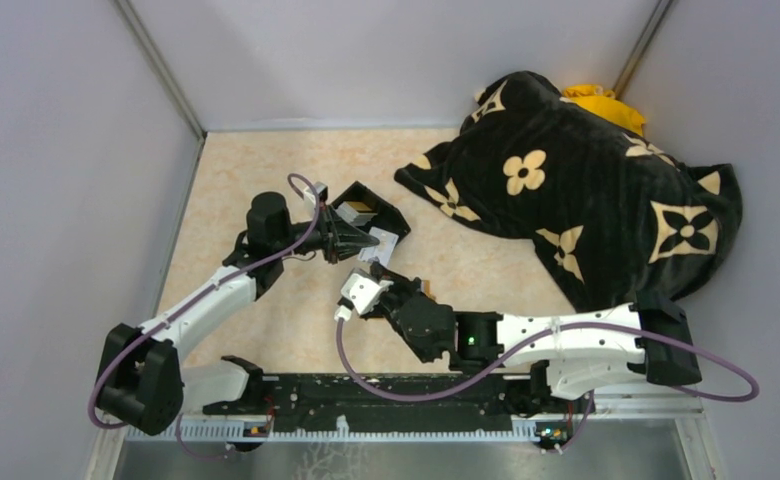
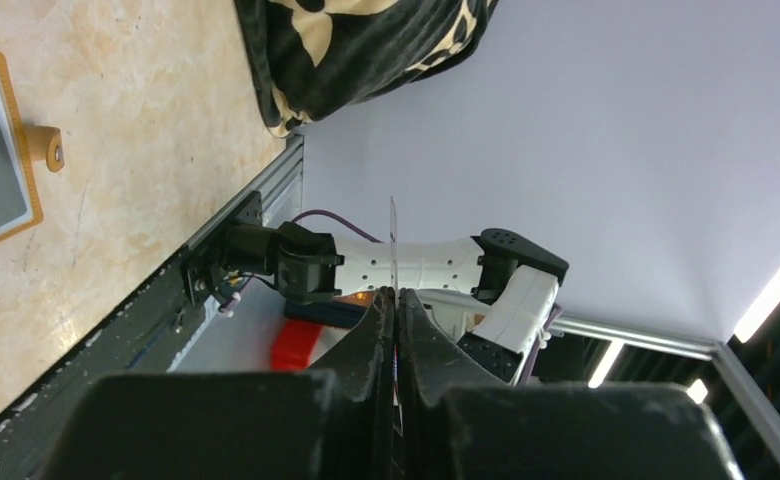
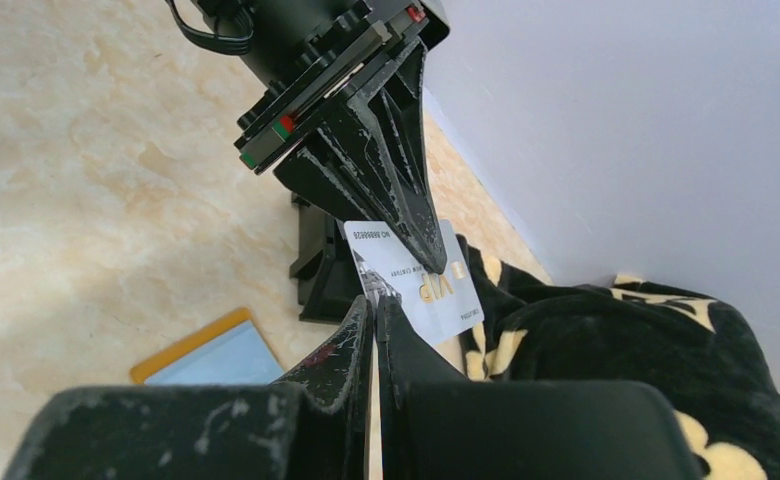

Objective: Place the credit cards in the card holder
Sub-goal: Pick up the credit card from the storage box.

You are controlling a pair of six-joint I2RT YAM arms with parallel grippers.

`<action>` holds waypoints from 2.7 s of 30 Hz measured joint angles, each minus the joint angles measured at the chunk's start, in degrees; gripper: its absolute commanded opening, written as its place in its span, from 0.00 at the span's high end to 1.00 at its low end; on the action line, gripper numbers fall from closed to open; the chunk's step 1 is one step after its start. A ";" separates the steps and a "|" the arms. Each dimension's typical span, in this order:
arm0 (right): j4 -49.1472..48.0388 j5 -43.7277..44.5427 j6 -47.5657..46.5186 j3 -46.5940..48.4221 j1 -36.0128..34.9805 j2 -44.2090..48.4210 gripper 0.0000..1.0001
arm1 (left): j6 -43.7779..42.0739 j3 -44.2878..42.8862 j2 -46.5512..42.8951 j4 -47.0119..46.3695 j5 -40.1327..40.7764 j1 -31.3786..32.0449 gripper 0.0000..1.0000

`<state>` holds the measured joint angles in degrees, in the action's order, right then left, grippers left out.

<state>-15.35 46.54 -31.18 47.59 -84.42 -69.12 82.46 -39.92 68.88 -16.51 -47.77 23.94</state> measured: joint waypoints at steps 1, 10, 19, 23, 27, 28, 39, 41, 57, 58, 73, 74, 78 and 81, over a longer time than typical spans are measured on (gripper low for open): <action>-0.02 0.28 -0.39 -0.02 -0.20 -0.20 1.00 | 0.35 0.28 0.00 -0.79 -0.20 -0.02 1.00; -1.73 3.58 -1.53 -0.76 -1.62 -1.29 0.80 | 5.42 4.90 0.31 -11.98 -0.55 -0.11 1.00; -1.49 8.20 10.88 -4.09 -1.66 2.47 0.30 | -1.57 3.37 0.35 -14.36 3.78 -0.20 1.00; -4.13 9.88 13.79 -4.11 -1.66 4.33 0.21 | -6.40 1.77 0.33 -13.77 6.99 -0.22 1.00; -9.46 12.63 14.60 -4.11 -1.55 5.14 0.04 | -10.62 1.25 0.33 -13.00 9.84 -0.22 1.00; -10.40 12.85 14.82 -4.11 -1.33 5.27 0.01 | -11.58 1.22 0.33 -12.90 10.45 -0.22 1.00; -1.44 1.11 36.41 -1.84 18.62 11.78 0.14 | -19.74 1.22 0.33 -13.35 14.56 -0.22 1.00; 1.40 -2.78 40.41 0.26 22.29 11.80 0.19 | -20.55 1.22 0.35 -14.08 14.75 -0.22 1.00; 4.24 -41.77 65.53 -5.29 44.24 13.20 0.39 | -18.40 3.96 5.77 -31.63 8.44 -0.22 1.00; 3.56 -43.67 66.55 -6.01 44.61 13.18 0.41 | -18.08 4.04 5.81 -32.46 8.17 -0.22 1.00; -7.54 -57.70 76.02 -8.98 44.96 9.94 0.57 | -11.85 5.81 9.55 -43.32 5.16 -0.28 1.00; -8.13 -58.14 76.41 -8.98 44.96 9.75 0.58 | -11.32 5.81 9.79 -44.13 4.98 -0.28 1.00; -9.92 -59.32 77.46 -9.55 44.96 8.92 0.59 | -9.97 5.84 10.43 -46.18 4.68 -0.28 1.00; -10.54 -59.80 77.94 -10.32 44.96 8.44 0.59 | -9.11 5.84 10.69 -47.17 4.61 -0.28 1.00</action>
<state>-25.89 -13.26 46.76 37.28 -39.46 -60.69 73.34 -34.09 79.57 -63.68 -43.16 23.66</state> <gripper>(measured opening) 0.414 0.006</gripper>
